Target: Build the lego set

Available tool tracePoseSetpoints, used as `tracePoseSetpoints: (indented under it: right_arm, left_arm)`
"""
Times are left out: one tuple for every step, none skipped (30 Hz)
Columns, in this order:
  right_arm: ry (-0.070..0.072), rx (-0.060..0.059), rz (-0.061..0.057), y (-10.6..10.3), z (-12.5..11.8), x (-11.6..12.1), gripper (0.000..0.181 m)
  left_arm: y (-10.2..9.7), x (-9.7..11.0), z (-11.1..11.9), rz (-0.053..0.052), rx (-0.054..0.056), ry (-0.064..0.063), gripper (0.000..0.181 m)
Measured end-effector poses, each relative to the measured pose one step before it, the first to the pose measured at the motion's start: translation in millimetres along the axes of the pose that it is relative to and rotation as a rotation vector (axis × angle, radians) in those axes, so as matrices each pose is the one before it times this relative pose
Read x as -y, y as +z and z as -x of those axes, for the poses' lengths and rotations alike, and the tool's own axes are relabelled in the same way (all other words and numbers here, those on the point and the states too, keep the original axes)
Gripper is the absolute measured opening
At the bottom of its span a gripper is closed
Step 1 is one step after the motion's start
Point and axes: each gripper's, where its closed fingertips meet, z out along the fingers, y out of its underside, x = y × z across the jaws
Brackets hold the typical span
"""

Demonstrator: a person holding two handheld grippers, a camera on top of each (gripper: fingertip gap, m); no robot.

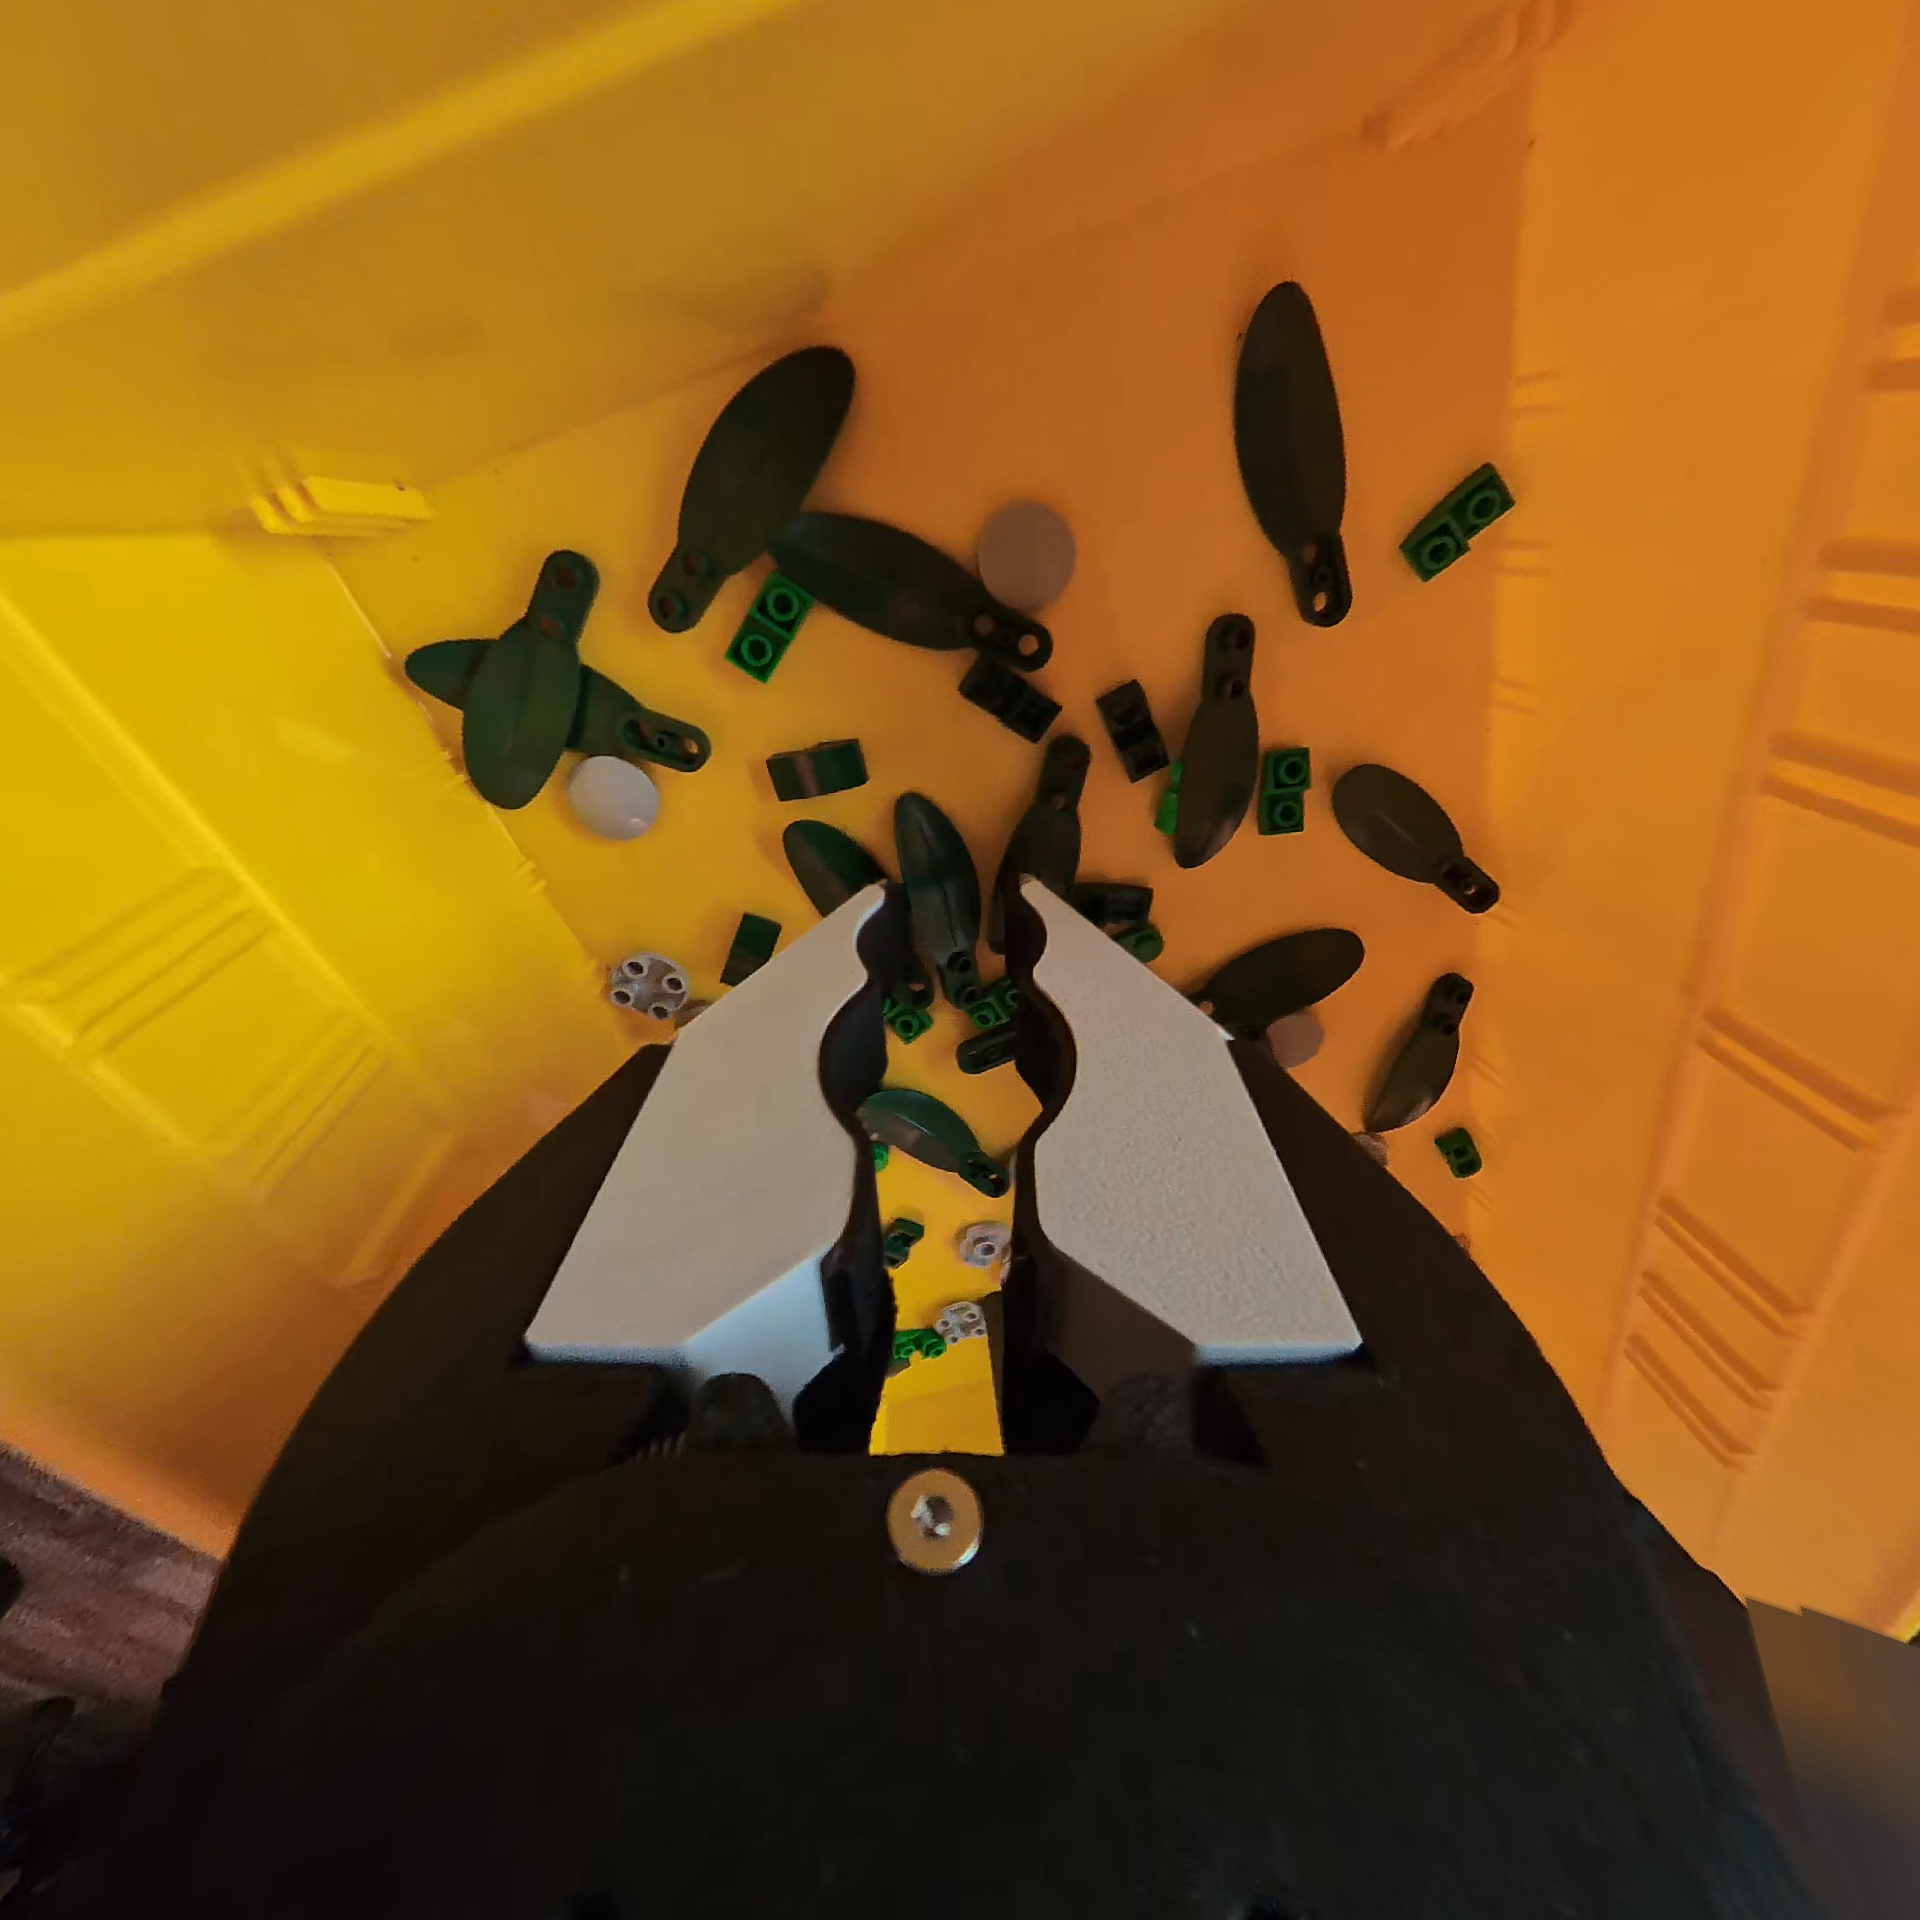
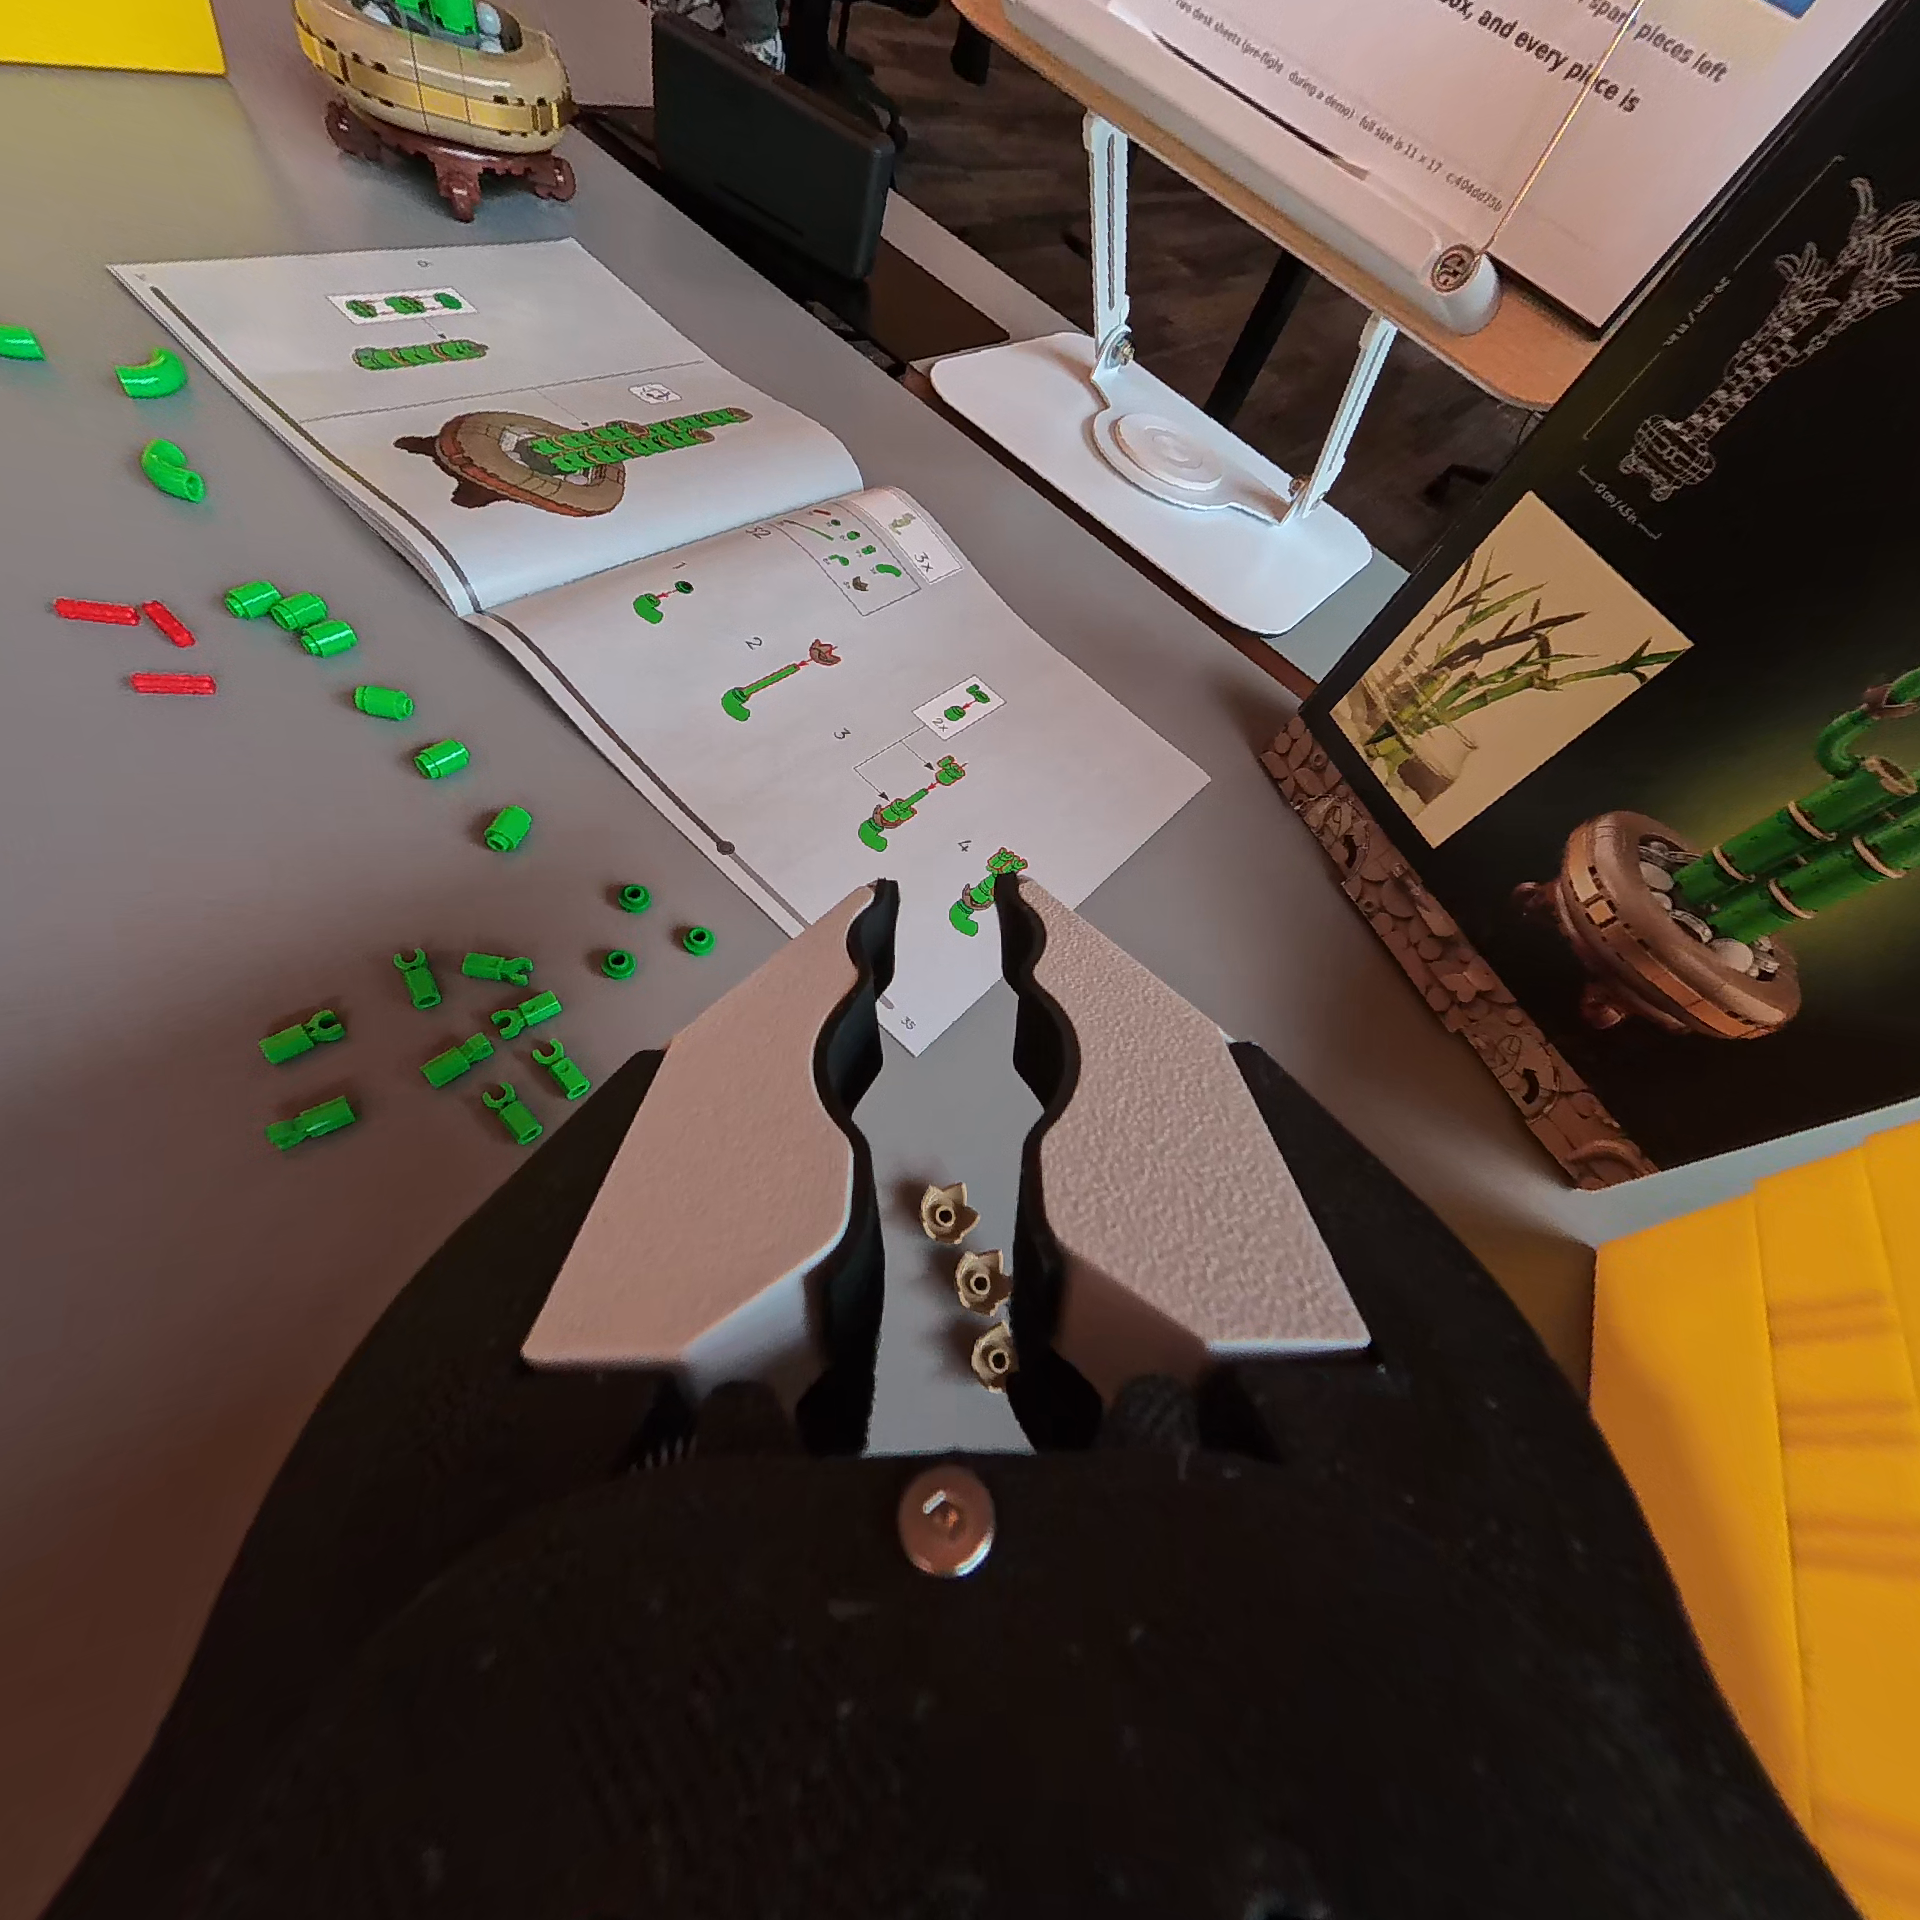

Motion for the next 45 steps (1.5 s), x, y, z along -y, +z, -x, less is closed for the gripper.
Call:
tracePoseSetpoints:
  right_arm:
    - [-0.0003, 0.0009, 0.0012, 0.28, 0.18, -0.20, 0.019]
    - [-0.0007, 0.0006, 0.0014, 0.40, 0.10, -0.28, 0.019]
    - [-0.0003, 0.0014, 0.0020, 0.31, 0.12, -0.31, 0.019]
    - [0.0000, 0.0012, 0.0020, 0.39, 0.10, -0.28, 0.019]
    - [-0.0002, 0.0004, 0.0009, 0.32, -0.04, -0.31, 0.019]
    - [0.0001, 0.0004, 0.0004, 0.18, -0.06, -0.11, 0.019]
    - [-0.0003, 0.0000, 0.0004, 0.06, -0.04, -0.02, 0.019]
    - [-0.0005, 0.0001, -0.0005, 0.08, -0.08, 0.19, 0.019]
    - [-0.0001, -0.0005, -0.0015, -0.03, -0.08, 0.26, 0.019]
    - [0.0006, 0.0005, -0.0008, 0.06, 0.12, 0.11, 0.019]
    - [0.0006, 0.0013, 0.0013, 0.16, 0.14, -0.32, 0.019]
    - [-0.0006, 0.0008, 0.0017, 0.29, 0.17, -0.36, 0.019]
    - [-0.0008, 0.0009, 0.0018, 0.19, 0.18, -0.40, 0.019]
    - [-0.0005, 0.0010, 0.0021, 0.23, 0.27, -0.28, 0.019]
    - [-0.0012, 0.0009, 0.0019, 0.16, 0.23, -0.29, 0.019]
    - [-0.0016, 0.0006, 0.0011, 0.12, 0.18, -0.21, 0.019]
    - [-0.0011, 0.0009, 0.0015, 0.06, 0.24, -0.18, 0.019]
    - [-0.0006, 0.0004, 0.0012, -0.04, 0.04, -0.26, 0.019]
    - [0.0000, -0.0001, 0.0004, -0.13, -0.08, -0.12, 0.019]
    - [0.0007, 0.0004, 0.0000, -0.07, -0.02, -0.19, 0.019]
    - [0.0010, 0.0006, 0.0007, -0.05, -0.09, -0.30, 0.019]
    - [0.0002, 0.0011, 0.0019, 0.13, 0.17, -0.37, 0.019]
    - [-0.0009, 0.0002, 0.0013, -0.03, 0.09, -0.23, 0.019]
    - [-0.0011, 0.0007, -0.0001, 0.13, 0.36, -0.04, 0.019]
    - [-0.0006, 0.0011, 0.0017, 0.13, 0.27, -0.17, 0.019]
    - [-0.0012, 0.0005, 0.0020, 0.15, 0.18, -0.31, 0.019]
    - [-0.0012, 0.0001, 0.0011, 0.09, 0.21, -0.09, 0.019]
    - [-0.0008, 0.0006, 0.0008, 0.10, 0.21, -0.09, 0.019]
    - [-0.0005, 0.0005, 0.0008, 0.11, 0.22, -0.08, 0.019]
    - [-0.0004, 0.0008, 0.0007, 0.10, 0.17, -0.10, 0.019]
    - [-0.0002, 0.0006, 0.0012, 0.09, 0.10, -0.31, 0.019]
    - [-0.0003, 0.0007, 0.0011, 0.11, 0.20, -0.25, 0.019]
    - [-0.0004, 0.0005, 0.0010, 0.07, 0.04, -0.18, 0.019]
    - [-0.0004, 0.0003, 0.0004, 0.08, 0.07, 0.03, 0.019]
    - [0.0000, 0.0008, 0.0000, 0.15, 0.20, -0.01, 0.019]
    - [0.0001, 0.0015, 0.0010, 0.17, 0.28, -0.11, 0.019]
    - [-0.0008, 0.0007, 0.0015, 0.18, 0.13, -0.26, 0.019]
    - [-0.0012, 0.0013, 0.0011, 0.10, 0.37, -0.09, 0.019]
    - [-0.0012, 0.0003, 0.0013, 0.08, 0.23, -0.11, 0.019]
    - [-0.0011, 0.0003, 0.0002, -0.08, 0.18, 0.01, 0.019]
    - [-0.0001, 0.0006, 0.0000, 0.00, 0.08, 0.01, 0.019]
    - [0.0002, 0.0005, 0.0005, -0.03, 0.08, -0.06, 0.019]
    - [-0.0001, 0.0002, 0.0005, -0.08, 0.08, -0.19, 0.019]
    - [0.0001, 0.0001, 0.0003, -0.12, -0.04, -0.11, 0.019]
    - [0.0005, 0.0005, 0.0003, 0.05, 0.07, -0.25, 0.019]
  left_arm:
    - [-0.73, 1.76, -3.22, -0.0088, -0.0119, 0.0099, 0.016]
    - [-0.63, 1.51, -4.16, -0.0079, -0.0164, 0.0134, 0.015]
    - [-0.64, 1.34, -3.91, -0.0068, -0.0149, 0.0152, 0.015]
    - [-0.72, 1.54, -2.49, -0.0093, -0.0090, 0.0130, 0.014]
    - [-1.22, 1.56, 0.24, -0.0107, 0.0023, 0.0054, 0.014]
    - [-1.74, 1.99, 3.02, -0.0141, 0.0126, -0.0041, 0.014]
    - [-2.42, 2.88, 4.93, -0.0191, 0.0183, -0.0086, 0.015]
    - [-2.88, 4.60, 6.22, -0.0283, 0.0236, -0.0077, 0.017]
    - [-3.03, 6.65, 6.80, -0.0391, 0.0272, -0.0065, 0.018]
    - [-2.68, 7.51, 5.88, -0.0434, 0.0231, -0.0052, 0.018]
    - [-1.73, 6.72, 3.30, -0.0366, 0.0093, -0.0028, 0.017]
    - [-0.53, 5.52, 0.96, -0.0296, -0.0012, 0.0016, 0.017]
    - [0.02, 4.34, 0.22, -0.0229, -0.0021, 0.0050, 0.018]
    - [0.39, 3.54, 1.13, -0.0171, 0.0060, 0.0065, 0.018]
    - [0.32, 3.37, 2.74, -0.0171, 0.0172, 0.0079, 0.018]
    - [0.61, 2.37, 2.93, -0.0121, 0.0185, 0.0089, 0.019]
    - [0.94, 0.98, 1.63, -0.0048, 0.0114, 0.0100, 0.018]
    - [1.44, -0.73, 0.18, 0.0034, 0.0018, 0.0093, 0.018]
    - [1.93, -2.39, -0.44, 0.0133, -0.0032, 0.0053, 0.018]
    - [2.20, -2.69, -0.38, 0.0161, -0.0036, 0.0023, 0.018]
    - [2.16, -2.57, 0.29, 0.0153, -0.0004, 0.0001, 0.018]
    - [1.70, -1.78, 1.13, 0.0112, 0.0042, -0.0026, 0.017]
    - [1.32, -1.06, 2.00, 0.0071, 0.0090, -0.0051, 0.017]
    - [0.75, -0.59, 2.78, 0.0036, 0.0126, -0.0058, 0.017]
    - [0.62, -0.25, 3.11, 0.0013, 0.0144, -0.0057, 0.018]
    - [0.65, -0.43, 3.18, 0.0007, 0.0128, -0.0075, 0.018]
    - [0.89, -0.67, 2.78, 0.0029, 0.0083, -0.0096, 0.018]
    - [0.95, -0.83, 2.96, 0.0035, 0.0096, -0.0106, 0.018]
    - [0.71, -0.78, 3.34, 0.0048, 0.0121, -0.0081, 0.018]
    - [0.61, -0.74, 3.46, 0.0047, 0.0141, -0.0065, 0.018]
    - [0.60, -0.97, 2.78, 0.0047, 0.0116, -0.0041, 0.018]
    - [0.69, -1.10, 2.05, 0.0057, 0.0094, -0.0025, 0.018]
    - [0.76, -0.53, 1.38, 0.0027, 0.0071, 0.0006, 0.018]
    - [0.83, 0.08, 0.72, 0.0009, 0.0044, 0.0017, 0.017]
    - [0.84, -0.24, 0.09, 0.0028, 0.0019, 0.0023, 0.017]
    - [1.12, -0.58, 0.30, 0.0057, 0.0046, 0.0043, 0.017]
    - [1.09, -0.24, 1.34, 0.0035, 0.0128, 0.0086, 0.017]
    - [1.01, -0.02, 1.70, 0.0017, 0.0164, 0.0113, 0.015]
    - [1.05, -0.61, 0.99, 0.0045, 0.0120, 0.0108, 0.014]
    - [1.13, -0.97, 0.18, 0.0073, 0.0058, 0.0077, 0.013]
    - [0.97, -1.03, -0.41, 0.0072, 0.0009, 0.0044, 0.013]
    - [0.82, -0.81, -0.75, 0.0062, -0.0028, 0.0023, 0.013]
    - [0.46, -0.58, -1.07, 0.0034, -0.0049, 0.0018, 0.011]
    - [-0.06, -0.29, -0.46, 0.0010, -0.0020, 0.0015, 0.011]
    - [-1.05, -1.07, -0.34, 0.0051, -0.0017, -0.0027, 0.011]
